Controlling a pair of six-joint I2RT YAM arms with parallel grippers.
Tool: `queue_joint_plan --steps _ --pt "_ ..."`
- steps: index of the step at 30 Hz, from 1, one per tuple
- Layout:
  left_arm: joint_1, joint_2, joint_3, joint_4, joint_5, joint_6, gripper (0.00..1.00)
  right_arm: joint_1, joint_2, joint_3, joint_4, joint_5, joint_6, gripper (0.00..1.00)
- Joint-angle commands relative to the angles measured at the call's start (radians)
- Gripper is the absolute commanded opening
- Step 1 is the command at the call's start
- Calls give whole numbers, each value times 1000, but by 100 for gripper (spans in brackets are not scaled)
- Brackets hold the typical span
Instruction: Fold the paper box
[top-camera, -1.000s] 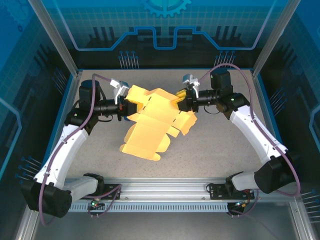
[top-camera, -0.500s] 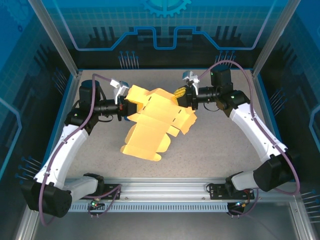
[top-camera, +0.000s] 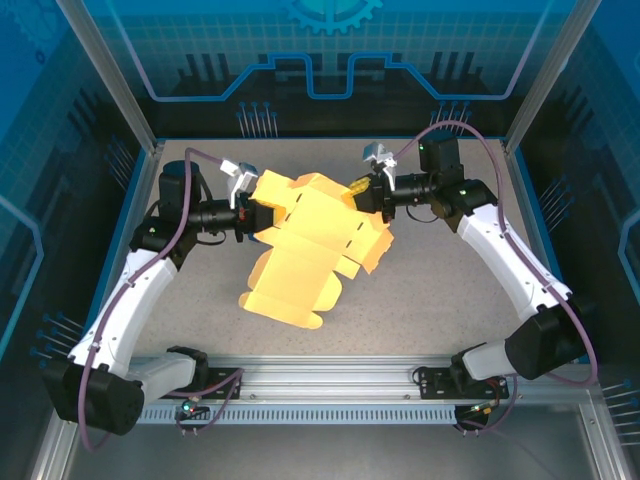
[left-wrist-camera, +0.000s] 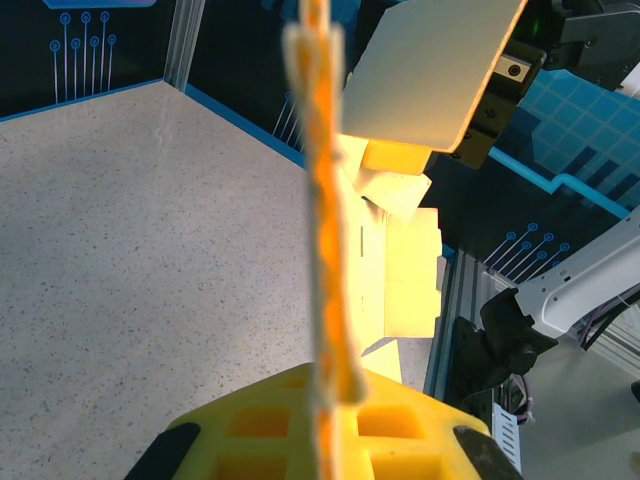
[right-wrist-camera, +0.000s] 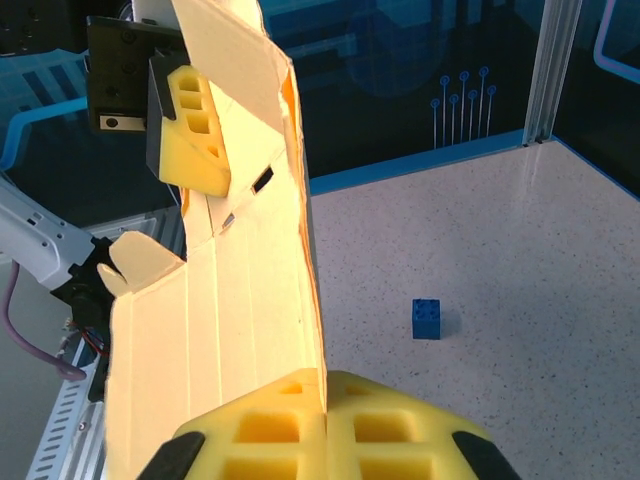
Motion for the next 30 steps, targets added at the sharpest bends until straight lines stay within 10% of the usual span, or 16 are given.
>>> queue_joint_plan --steps 1,13,30 --pt "-1 -21 -11 32 11 0 10 -11 -19 13 -35 33 20 0" --pt "-21 -85 -20 -15 -136 -59 53 -1 -125 -101 -89 102 145 0" --pt "-133 -251 -209 152 -409 -102 75 -13 -69 15 -248 13 139 0"
